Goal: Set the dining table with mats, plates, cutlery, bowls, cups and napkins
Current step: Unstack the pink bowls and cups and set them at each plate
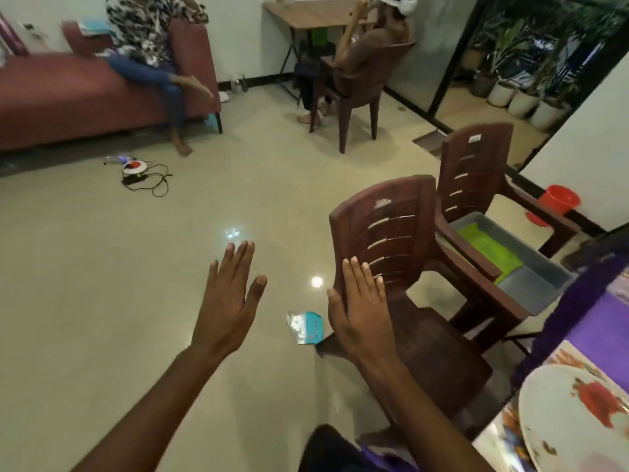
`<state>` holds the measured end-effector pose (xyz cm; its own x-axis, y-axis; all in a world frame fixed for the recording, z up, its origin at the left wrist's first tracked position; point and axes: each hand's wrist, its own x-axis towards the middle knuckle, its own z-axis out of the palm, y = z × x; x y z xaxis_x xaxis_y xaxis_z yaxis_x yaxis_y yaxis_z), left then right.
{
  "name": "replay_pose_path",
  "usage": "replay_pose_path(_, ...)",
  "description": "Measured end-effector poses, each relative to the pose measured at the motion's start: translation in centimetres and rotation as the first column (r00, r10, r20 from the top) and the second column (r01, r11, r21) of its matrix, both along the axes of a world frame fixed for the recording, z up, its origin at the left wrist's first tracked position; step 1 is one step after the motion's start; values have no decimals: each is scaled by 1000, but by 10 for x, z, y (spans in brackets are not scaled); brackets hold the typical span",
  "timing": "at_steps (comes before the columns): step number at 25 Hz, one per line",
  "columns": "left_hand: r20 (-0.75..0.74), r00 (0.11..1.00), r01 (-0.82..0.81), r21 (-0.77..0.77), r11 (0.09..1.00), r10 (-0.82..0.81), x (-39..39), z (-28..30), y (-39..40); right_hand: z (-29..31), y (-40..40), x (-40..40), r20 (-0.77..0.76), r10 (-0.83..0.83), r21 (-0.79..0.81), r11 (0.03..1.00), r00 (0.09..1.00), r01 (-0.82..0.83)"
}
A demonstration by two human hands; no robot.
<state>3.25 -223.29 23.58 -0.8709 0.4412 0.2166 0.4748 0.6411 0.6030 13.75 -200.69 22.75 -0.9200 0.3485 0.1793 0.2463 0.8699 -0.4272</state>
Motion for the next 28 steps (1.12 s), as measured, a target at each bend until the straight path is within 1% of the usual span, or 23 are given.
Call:
replay_pose_path(4,-68,989,120,-148,982,-131,-94,10,-11,2,-13,-99,16,88,-10,996,996,-88)
replay_pose_path(6,-77,986,132,-185,974,-148,-146,5,-3,-1,-10,-161,20,121,-21,992,992,-121)
replay_pose_path(9,-33,993,107,-157,982,-113,-225,-3,26,-3,8,-252,10,138,-35,990,990,-138)
replay_pose_path(11,-4,996,85,-130,988,-86,-276,0,53,8,31,-308,18,167,-48,985,986,-166)
replay_pose_path(14,9,997,81,-75,994,-81,-360,14,105,33,77,-387,58,188,18,982,980,-189)
replay_pose_path(17,22,995,95,-28,995,-95,-432,27,155,56,120,-437,88,182,59,981,979,-187)
replay_pose_path(19,46,989,141,-3,990,-140,-469,23,187,58,147,-465,82,118,31,992,990,-120)
replay_pose_path(22,86,965,246,12,969,-246,-541,13,241,47,186,-518,46,-120,-64,990,992,123)
replay_pose_path(24,92,938,336,-4,942,-334,-591,7,281,38,212,-554,38,-287,-132,948,957,289)
replay_pose_path(26,59,911,409,-14,912,-408,-628,11,309,33,227,-578,71,-387,-155,906,920,393)
replay_pose_path(28,72,846,529,1,849,-527,-680,17,360,33,255,-616,73,-512,-184,836,856,516)
